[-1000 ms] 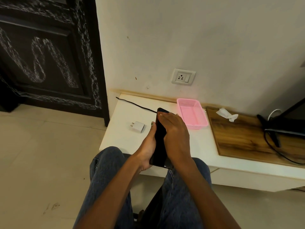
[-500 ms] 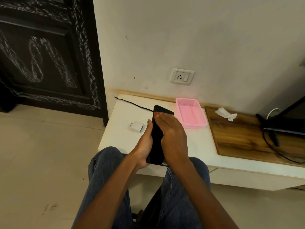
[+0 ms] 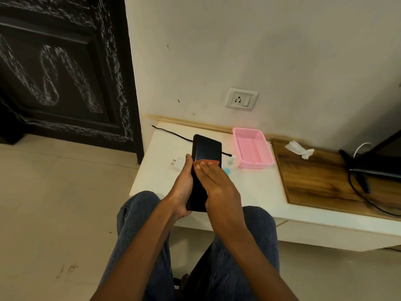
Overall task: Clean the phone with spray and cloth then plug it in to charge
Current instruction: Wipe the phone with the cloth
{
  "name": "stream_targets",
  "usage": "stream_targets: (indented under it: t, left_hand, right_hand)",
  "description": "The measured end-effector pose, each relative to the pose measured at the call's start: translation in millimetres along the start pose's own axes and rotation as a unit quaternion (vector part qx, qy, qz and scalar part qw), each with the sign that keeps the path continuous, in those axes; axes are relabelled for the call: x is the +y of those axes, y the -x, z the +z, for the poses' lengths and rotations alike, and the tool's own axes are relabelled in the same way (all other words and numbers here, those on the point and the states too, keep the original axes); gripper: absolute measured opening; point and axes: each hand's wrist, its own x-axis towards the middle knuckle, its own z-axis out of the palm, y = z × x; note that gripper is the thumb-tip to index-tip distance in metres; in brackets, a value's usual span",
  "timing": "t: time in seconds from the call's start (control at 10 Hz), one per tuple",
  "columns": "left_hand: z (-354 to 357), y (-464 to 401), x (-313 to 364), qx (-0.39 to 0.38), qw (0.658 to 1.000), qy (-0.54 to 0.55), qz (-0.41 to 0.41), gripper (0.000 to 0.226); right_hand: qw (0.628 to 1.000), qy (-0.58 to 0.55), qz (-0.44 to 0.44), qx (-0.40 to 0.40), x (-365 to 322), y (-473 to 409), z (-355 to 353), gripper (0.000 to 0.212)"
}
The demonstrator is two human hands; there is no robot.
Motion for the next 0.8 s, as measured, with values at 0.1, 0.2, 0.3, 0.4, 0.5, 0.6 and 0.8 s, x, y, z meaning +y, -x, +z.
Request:
stream_targets:
  t: [0.1,0.2,0.3,0.4,0.5,0.6,0.8]
  left_hand:
    - [-1,1,-2,0.007,1.0,0.001,0.005,0.066]
    - [4,2,-5,-0.011,1.0,0.007,0.01,0.06]
    - [3,3,-3,-0.011,1.0,0.015,0.006,0.062]
    - [0,3,0,-0.006,1.0,0.015,0.002,0.067]
    - [3,3,0,-0.012,1.0,0.015,0.011,0.066]
    - [10,3,-4,-0.019,1.0,0.009,0.016,0.06]
    - [1,2,2,-0.017,1.0,0.015,0.016,0.066]
  right_hand:
    - [0.797,-0.499,-0.044,0.336,19,19,26,0.045]
    - [0.69,-0.602,-0.017,0.402,54,14,32,0.049]
    - [0.671,-0.627,-0.042,0.393,52,17,22,0.048]
    - [0.668,-0.616,-0.027,0.416,44,23,31,0.049]
    - [0.668,-0.597,-0.016,0.444,49,20,38,0.046]
    - [0.673,-0.609,0.004,0.42,62,7,35,0.044]
    - [0.681,-0.578,-0.023,0.449,51,17,49,0.052]
